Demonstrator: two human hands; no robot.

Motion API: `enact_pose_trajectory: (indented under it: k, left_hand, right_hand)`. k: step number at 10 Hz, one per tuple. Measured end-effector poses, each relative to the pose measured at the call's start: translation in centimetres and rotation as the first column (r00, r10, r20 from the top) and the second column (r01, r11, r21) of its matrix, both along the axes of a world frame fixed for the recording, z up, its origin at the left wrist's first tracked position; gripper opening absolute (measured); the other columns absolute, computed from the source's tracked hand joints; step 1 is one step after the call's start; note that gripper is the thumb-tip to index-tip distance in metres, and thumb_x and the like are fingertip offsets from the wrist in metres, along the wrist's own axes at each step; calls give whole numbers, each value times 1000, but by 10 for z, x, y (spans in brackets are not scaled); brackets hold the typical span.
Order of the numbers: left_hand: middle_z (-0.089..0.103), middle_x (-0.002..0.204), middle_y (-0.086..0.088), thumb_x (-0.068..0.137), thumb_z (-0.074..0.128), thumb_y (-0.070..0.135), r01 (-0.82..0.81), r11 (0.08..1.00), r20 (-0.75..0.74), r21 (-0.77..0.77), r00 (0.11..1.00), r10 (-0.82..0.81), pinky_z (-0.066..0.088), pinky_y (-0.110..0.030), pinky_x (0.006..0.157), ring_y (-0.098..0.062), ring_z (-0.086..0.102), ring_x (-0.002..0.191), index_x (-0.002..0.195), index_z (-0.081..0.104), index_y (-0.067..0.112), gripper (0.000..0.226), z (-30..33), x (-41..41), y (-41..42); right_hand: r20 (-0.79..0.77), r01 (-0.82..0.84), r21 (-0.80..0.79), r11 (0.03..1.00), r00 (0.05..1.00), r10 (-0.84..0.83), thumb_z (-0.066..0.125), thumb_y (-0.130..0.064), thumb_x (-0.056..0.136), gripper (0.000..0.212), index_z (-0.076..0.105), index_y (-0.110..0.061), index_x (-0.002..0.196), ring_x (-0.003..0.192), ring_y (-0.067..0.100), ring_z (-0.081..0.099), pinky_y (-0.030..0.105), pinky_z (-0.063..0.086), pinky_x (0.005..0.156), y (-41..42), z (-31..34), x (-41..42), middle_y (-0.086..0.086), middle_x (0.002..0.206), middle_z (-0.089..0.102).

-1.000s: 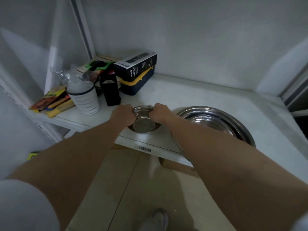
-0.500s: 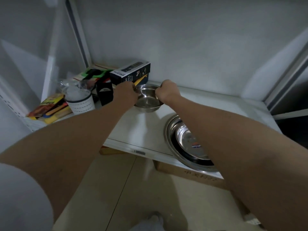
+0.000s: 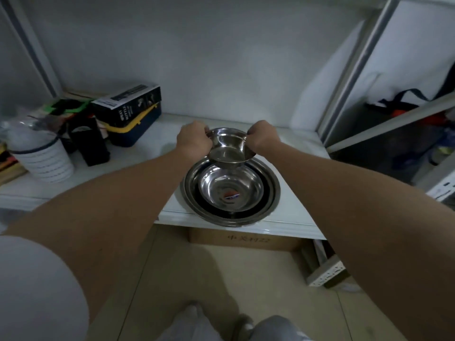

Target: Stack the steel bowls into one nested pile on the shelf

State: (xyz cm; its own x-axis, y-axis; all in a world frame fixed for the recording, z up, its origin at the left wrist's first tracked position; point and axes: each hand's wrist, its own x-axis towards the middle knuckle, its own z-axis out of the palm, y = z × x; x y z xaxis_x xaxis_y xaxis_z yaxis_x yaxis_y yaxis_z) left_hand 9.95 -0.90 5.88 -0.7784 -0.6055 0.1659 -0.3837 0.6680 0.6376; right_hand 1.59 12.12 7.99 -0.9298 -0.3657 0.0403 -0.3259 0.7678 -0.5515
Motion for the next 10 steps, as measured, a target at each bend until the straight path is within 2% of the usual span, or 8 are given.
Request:
enact_pose_trajectory:
  k: [1,2,3,4,6,7,8,10]
  left_hand:
    - [66,121,-17,84,52,0,50,998,45,35,998,-52,51,-36,94,-33,62,110,115,69,8,36,-21,-2,12]
    - [66,121,-17,85,52,-1,94,995,126,20,987,-96,49,-33,87,-33,62,110,117,67,7,36,-39,0,14]
    - [65,123,-15,86,52,1,115,993,212,-10,971,-110,48,-32,85,-33,62,110,123,63,10,40,-54,4,11]
    - [62,127,-15,86,53,3,124,992,252,-22,961,-115,48,-33,91,-34,61,113,128,61,14,45,-67,7,9]
    - [67,121,-14,85,53,3,170,980,240,-107,961,-141,49,-36,95,-33,61,112,121,65,13,40,-83,8,11]
    - [70,111,-14,87,51,5,198,957,242,-210,959,-146,51,-37,91,-31,63,105,112,68,9,30,-89,8,13]
    - [67,112,-15,89,53,12,241,916,257,-320,953,-162,49,-37,91,-31,62,106,107,68,6,24,-90,10,15]
    - [66,112,-15,90,54,19,276,901,238,-334,950,-202,50,-41,92,-32,60,107,112,67,7,28,-84,6,13]
  right_hand:
    - [32,-17,64,998,999,15,58,-9,82,29,68,-1,109,102,31,63,32,51,84,17,-26,-3,16,112,67]
    - [70,-48,120,992,997,39,57,-5,81,31,65,-2,111,99,30,63,33,53,81,21,-48,-3,17,111,66]
    - [91,-98,195,976,993,81,56,-5,80,31,62,-3,111,86,27,60,31,50,71,19,-63,2,15,108,65]
    - [75,-127,256,958,991,111,58,-8,81,30,62,-4,111,79,24,54,29,44,68,18,-74,7,16,107,65]
    - [37,-116,298,948,993,110,56,-14,87,32,58,-3,118,109,34,59,34,47,81,25,-89,10,19,121,60]
    - [17,-97,342,935,995,98,55,-20,91,36,53,-5,123,117,36,53,41,47,92,25,-94,12,20,128,54]
    - [2,-81,374,924,996,86,51,-15,91,38,50,-6,127,127,37,41,44,42,99,25,-94,13,20,134,47]
    - [-40,-63,298,952,996,79,54,-16,88,42,49,-8,129,125,34,40,43,43,95,26,-84,16,15,130,48]
